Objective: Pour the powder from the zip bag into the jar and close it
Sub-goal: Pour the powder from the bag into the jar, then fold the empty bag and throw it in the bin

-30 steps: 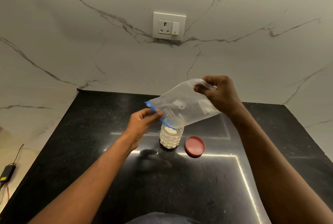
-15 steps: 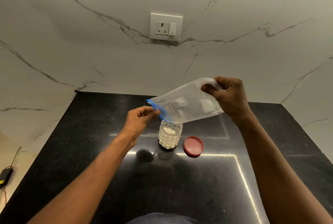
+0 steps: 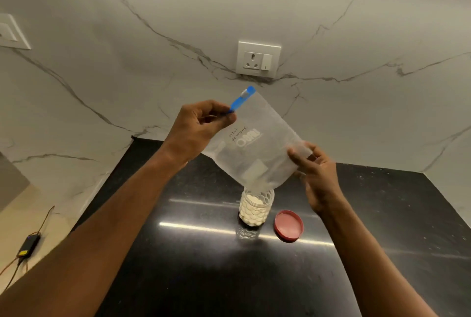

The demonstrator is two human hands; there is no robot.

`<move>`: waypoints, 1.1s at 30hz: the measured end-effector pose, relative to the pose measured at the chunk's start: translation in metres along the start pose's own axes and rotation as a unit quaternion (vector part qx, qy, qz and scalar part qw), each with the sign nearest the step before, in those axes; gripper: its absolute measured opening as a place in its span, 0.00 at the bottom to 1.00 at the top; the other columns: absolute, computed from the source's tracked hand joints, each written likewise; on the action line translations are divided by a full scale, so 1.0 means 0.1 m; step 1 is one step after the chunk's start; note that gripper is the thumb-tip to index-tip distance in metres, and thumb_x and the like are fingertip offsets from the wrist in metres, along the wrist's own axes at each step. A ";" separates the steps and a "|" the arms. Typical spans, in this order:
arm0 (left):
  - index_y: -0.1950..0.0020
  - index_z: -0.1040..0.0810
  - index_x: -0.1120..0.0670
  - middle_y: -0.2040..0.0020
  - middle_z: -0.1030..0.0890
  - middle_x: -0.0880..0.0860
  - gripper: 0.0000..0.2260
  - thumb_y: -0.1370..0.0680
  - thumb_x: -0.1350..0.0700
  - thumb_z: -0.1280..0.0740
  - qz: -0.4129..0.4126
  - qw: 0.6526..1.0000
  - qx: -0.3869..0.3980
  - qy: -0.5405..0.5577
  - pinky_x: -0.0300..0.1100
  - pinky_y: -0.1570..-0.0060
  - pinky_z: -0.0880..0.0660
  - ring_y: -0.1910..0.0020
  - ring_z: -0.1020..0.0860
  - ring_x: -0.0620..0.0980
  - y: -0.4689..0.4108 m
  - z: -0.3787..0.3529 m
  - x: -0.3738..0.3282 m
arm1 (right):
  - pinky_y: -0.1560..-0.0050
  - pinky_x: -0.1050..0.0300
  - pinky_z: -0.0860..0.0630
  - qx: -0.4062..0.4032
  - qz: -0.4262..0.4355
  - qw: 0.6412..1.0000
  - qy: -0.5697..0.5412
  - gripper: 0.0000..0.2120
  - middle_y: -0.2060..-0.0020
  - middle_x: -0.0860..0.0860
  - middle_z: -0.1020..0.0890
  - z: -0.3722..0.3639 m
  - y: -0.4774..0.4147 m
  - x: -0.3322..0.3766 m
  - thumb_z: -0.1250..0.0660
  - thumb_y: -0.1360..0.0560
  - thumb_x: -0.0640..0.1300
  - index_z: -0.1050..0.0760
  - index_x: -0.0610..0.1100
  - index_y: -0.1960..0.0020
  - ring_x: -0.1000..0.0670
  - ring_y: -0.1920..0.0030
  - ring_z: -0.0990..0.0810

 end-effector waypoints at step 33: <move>0.46 0.16 0.52 0.62 0.22 0.40 0.09 0.16 0.48 0.32 -0.061 0.931 0.022 -0.359 0.61 0.42 0.24 0.63 0.25 0.41 0.60 0.30 0.00 | 0.56 0.53 0.16 0.106 0.108 0.987 0.058 0.07 0.61 0.45 0.11 -1.39 0.26 0.00 0.26 0.23 0.37 0.11 0.46 0.54 0.45 0.60 0.13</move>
Point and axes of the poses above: each hand's wrist, its own y-axis away from the middle knuckle, its own z-axis out of the back of the hand, x = y × z, the point moved 4 cm from there along -y, towards the middle knuckle
